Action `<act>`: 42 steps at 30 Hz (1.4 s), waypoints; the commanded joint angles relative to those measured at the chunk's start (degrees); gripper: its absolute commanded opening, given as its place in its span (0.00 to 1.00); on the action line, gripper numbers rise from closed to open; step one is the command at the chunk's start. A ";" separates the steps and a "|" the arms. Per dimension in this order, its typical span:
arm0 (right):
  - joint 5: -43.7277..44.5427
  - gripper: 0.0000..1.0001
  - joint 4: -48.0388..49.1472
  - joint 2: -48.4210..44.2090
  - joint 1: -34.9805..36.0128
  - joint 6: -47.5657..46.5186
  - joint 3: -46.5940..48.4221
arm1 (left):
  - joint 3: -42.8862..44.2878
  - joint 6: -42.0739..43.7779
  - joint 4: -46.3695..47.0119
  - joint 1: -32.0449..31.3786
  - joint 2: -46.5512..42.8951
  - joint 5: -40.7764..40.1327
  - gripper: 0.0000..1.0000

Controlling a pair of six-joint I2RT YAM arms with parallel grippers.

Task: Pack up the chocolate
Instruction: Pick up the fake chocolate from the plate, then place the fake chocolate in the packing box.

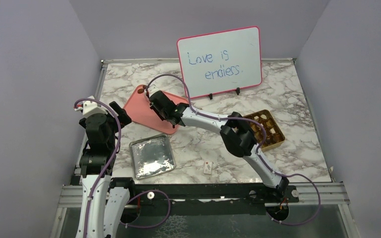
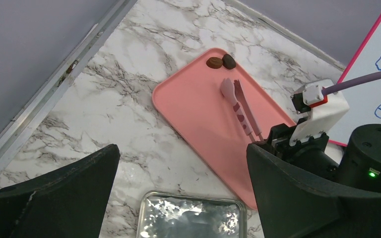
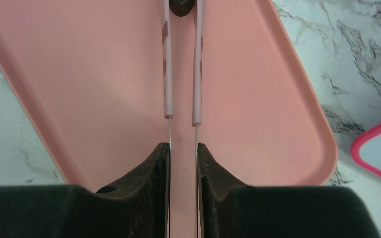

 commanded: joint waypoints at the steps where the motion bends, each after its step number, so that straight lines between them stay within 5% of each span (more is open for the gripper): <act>1: -1.26 0.21 -1.34 -7.49 0.55 1.66 -4.59 | 1.45 0.70 0.76 -0.01 -0.61 1.01 0.99; 31: -5.14 0.19 -6.51 -44.29 0.55 16.93 -39.39 | -0.79 2.18 3.64 -0.01 0.07 11.07 0.99; 42: -2.28 0.20 -18.78 -61.42 0.55 28.48 -47.11 | -1.82 2.64 5.22 -0.01 1.19 15.76 0.99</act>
